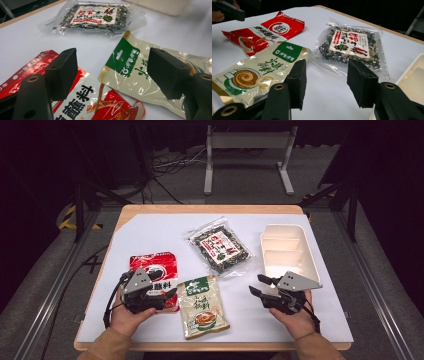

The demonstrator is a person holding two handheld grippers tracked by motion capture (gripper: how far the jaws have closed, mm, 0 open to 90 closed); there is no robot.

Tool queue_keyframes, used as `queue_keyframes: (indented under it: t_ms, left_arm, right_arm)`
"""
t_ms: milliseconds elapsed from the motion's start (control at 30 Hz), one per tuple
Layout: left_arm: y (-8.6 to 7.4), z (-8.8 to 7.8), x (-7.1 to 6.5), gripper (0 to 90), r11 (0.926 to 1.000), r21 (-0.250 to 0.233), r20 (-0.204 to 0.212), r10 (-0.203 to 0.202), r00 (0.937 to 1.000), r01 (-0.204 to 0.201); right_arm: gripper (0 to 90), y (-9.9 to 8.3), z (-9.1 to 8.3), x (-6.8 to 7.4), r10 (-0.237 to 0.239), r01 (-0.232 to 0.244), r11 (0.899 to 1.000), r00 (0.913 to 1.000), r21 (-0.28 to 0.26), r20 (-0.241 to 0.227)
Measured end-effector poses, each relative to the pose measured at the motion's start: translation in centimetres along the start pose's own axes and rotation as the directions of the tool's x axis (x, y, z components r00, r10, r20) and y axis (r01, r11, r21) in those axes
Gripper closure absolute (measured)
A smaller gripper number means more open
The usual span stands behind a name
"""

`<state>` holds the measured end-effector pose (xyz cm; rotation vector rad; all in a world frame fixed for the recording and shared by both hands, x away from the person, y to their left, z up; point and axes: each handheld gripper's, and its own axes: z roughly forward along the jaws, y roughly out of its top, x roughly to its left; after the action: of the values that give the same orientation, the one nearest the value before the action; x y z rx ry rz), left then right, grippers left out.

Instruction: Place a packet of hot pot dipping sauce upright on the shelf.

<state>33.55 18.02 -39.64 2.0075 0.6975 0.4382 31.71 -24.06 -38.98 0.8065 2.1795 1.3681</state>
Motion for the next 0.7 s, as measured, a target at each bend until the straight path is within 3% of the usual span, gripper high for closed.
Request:
queue_keyframes:
  t_ms: [133, 200, 367, 467, 700]
  left_arm:
    - [0.1, 0.0, 0.1, 26.0, 0.9997, 0.005, 0.018, -0.024, 0.9996, 0.024]
    - [0.4, 0.1, 0.2, 25.9, 0.999, 0.008, 0.047, -0.045, 0.9978, 0.045]
    - [1.5, 1.0, 0.1, 25.6, 0.9991, 0.041, 0.049, -0.003, 0.9988, 0.001]
    - [2.3, 1.2, 0.1, 24.6, 0.9992, 0.036, 0.037, 0.016, 0.9992, -0.018]
    - [3.5, 2.4, 0.9, 23.2, 0.9991, 0.042, 0.048, 0.005, 0.9988, -0.007]
  right_arm:
    - [49.1, 0.0, 0.0, 0.0, 0.002, -0.002, 1.0, 1.0, 0.003, -0.001]
    - [48.7, 0.0, 0.2, 0.1, 0.001, -0.001, 1.0, 1.0, 0.011, -0.002]
    - [48.0, 0.1, 0.5, 0.4, -0.019, 0.02, 0.999, 0.9995, 0.026, -0.024]
    - [47.4, 0.1, 0.6, 0.5, -0.023, 0.024, 0.999, 0.9992, 0.031, -0.031]
    - [46.1, 0.0, 0.8, 0.4, -0.025, 0.026, 0.999, 0.999, 0.042, -0.036]
